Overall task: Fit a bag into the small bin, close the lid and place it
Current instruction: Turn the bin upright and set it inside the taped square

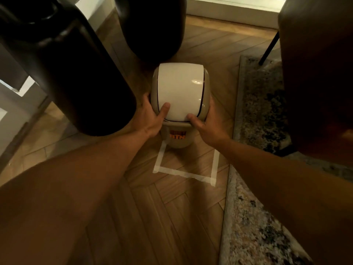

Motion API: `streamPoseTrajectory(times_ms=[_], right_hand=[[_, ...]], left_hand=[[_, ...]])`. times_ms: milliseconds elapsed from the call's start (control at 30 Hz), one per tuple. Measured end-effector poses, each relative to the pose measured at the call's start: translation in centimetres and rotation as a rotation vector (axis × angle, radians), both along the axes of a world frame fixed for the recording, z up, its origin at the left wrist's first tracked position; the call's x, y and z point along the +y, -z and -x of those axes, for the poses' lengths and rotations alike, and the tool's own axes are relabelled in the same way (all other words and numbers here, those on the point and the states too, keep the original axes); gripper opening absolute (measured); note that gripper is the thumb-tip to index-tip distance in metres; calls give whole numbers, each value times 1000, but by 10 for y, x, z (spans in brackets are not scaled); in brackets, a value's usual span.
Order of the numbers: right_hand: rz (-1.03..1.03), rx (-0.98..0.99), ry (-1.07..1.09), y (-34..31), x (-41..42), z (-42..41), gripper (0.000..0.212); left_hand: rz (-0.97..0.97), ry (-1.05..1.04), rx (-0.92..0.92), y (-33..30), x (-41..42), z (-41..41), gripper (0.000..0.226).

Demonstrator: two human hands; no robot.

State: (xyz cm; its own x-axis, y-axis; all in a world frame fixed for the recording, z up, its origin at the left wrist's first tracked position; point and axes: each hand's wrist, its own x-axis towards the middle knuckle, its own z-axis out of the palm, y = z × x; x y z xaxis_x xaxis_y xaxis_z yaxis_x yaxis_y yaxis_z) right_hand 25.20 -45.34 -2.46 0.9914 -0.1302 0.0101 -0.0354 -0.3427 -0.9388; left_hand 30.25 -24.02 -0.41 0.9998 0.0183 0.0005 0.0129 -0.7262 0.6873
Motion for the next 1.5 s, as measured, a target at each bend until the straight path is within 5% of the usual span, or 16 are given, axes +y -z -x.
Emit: streamPoseTrajectory(times_ms=[133,400,533,733,900,1500], right_hand=[[-20,160,-109,-11,-12,-24,108],[126,320,-150,-38,-19,-38,116],[60,406,-93,-69,-17,-29,72],[-6,501,73,-72,-20,-24,39],[-11,447,34,-57,-19,-16,60],[-132,460,99,-54,-21,4,60]], left_hand=[[-105,105,187,-12,11,-8,90],[10,224,412,-48,24,-28,96],[37,217,444,-59,29,-28,73],[239,11,495,-42,19,-18,52],[314,-16,483,-32,23,-17,54],[543,-34,533,-19,23,-6,55]])
